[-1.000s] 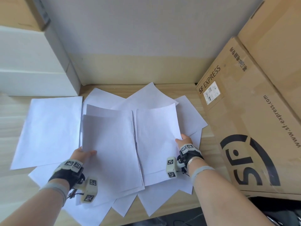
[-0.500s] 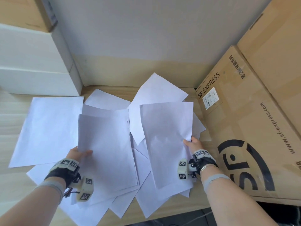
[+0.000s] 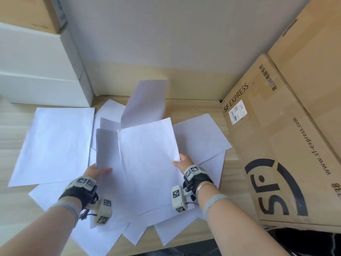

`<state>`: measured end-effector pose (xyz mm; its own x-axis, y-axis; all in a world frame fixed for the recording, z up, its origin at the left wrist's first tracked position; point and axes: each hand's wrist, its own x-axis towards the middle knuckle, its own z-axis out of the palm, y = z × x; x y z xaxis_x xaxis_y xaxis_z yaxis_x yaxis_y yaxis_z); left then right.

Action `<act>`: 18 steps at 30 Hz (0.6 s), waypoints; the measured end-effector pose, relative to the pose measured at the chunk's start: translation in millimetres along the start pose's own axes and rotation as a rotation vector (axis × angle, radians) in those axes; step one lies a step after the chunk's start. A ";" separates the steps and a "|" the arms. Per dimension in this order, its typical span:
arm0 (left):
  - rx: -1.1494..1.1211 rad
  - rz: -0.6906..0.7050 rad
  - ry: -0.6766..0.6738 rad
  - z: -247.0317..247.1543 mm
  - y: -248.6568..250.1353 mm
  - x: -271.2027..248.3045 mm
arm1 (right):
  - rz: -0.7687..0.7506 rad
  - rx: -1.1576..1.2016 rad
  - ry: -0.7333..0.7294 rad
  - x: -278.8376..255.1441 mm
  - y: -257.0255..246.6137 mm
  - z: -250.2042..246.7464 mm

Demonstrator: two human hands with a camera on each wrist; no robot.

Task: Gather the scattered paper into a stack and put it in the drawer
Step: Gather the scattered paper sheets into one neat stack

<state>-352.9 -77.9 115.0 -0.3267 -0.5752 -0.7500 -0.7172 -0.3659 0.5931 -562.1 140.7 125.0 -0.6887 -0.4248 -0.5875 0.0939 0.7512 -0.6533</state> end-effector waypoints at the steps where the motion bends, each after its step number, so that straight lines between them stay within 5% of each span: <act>1: 0.000 -0.008 0.000 -0.2 0.1 -1.5 | 0.014 -0.035 -0.016 1.3 -1.0 9.1; 14: -0.012 -0.029 0.016 2.4 -6.7 -3.0 | 0.056 -0.281 -0.167 -1.5 -40.8 84.0; 18: -0.058 -0.029 0.036 -1.4 -8.5 -3.6 | -0.005 -0.333 -0.010 16.5 -47.5 70.5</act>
<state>-344.8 -73.8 113.1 -0.2836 -0.5893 -0.7565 -0.6887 -0.4238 0.5883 -527.3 62.4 112.7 -0.6813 -0.4325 -0.5906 -0.1503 0.8723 -0.4653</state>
